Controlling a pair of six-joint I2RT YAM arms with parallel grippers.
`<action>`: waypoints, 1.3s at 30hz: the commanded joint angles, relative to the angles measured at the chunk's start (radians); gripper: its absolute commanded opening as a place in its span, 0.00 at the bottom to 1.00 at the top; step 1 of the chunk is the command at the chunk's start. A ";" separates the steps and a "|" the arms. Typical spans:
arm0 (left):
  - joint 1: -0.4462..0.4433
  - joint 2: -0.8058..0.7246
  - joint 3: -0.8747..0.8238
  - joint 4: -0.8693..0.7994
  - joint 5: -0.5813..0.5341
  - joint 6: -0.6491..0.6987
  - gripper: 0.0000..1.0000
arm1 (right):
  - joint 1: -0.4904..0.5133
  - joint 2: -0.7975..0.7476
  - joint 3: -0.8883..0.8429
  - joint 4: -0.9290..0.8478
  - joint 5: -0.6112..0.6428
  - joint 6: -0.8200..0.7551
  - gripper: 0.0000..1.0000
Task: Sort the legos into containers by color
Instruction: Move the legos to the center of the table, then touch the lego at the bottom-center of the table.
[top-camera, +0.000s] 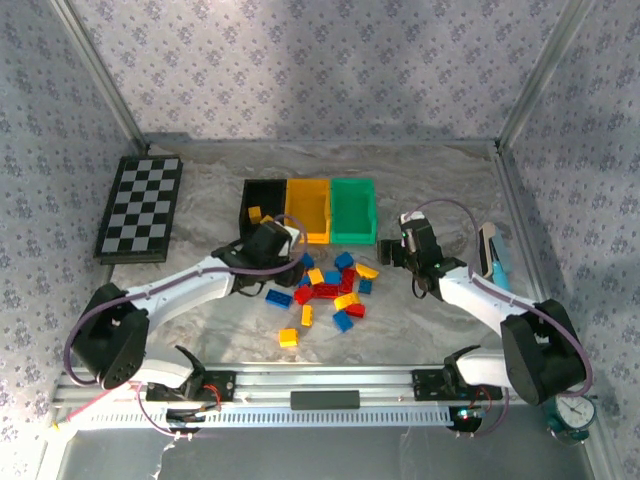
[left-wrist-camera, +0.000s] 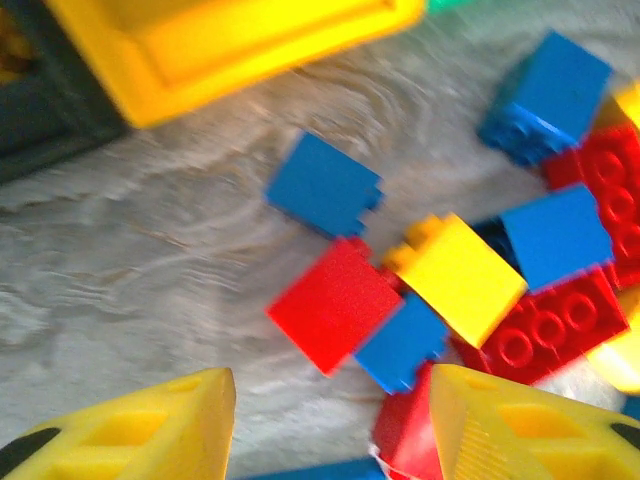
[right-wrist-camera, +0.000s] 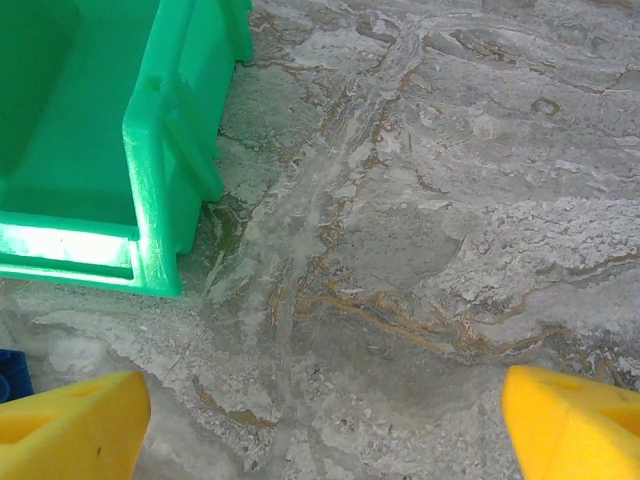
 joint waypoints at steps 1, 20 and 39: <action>-0.049 0.012 0.013 -0.045 0.011 0.067 0.52 | 0.009 0.005 0.028 -0.005 0.005 0.000 0.93; -0.210 0.119 0.039 -0.138 -0.045 0.036 0.48 | 0.014 0.001 0.028 -0.010 -0.002 0.006 0.93; -0.210 0.161 0.126 -0.194 -0.174 0.027 0.55 | 0.018 -0.022 0.018 -0.011 -0.008 0.013 0.93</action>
